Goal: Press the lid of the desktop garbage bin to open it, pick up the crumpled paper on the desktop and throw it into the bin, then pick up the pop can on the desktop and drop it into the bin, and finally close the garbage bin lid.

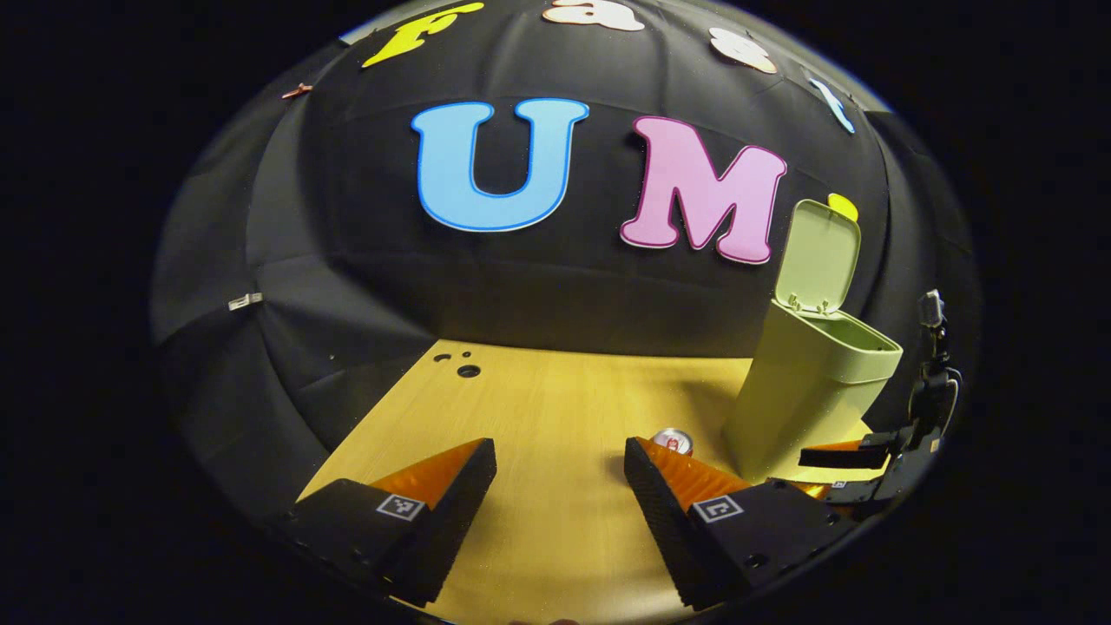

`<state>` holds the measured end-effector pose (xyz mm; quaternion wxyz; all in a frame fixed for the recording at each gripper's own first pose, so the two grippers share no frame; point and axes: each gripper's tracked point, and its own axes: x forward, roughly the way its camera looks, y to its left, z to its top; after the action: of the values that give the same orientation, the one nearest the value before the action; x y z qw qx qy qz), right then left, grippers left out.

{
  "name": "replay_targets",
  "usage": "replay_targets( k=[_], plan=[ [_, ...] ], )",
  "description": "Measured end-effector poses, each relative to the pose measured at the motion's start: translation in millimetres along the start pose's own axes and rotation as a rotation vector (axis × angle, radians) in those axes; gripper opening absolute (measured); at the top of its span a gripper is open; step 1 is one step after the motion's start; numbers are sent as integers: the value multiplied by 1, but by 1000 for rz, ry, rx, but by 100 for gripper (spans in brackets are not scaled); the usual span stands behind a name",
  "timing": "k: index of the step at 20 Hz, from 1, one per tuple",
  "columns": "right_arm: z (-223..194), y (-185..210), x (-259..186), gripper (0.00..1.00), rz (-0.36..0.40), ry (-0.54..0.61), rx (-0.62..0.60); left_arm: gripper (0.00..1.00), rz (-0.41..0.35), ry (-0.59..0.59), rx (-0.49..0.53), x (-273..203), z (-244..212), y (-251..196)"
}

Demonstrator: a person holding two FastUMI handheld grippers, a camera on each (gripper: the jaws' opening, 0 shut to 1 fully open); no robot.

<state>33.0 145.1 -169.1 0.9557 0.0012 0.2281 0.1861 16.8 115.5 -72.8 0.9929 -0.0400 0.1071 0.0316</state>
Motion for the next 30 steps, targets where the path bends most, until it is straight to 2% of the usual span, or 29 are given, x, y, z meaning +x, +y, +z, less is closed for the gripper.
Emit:
replay_targets(
  k=[11,19,30],
  plan=[
    [-9,34,88,99,30,26,-37,96,96,76,12,-29,-37,47],
    [-22,33,143,99,-5,40,-78,96,146,117,-5,-30,-53,67],
    [-20,33,180,99,-9,48,-68,96,139,129,-13,-19,-52,63]
  ],
)
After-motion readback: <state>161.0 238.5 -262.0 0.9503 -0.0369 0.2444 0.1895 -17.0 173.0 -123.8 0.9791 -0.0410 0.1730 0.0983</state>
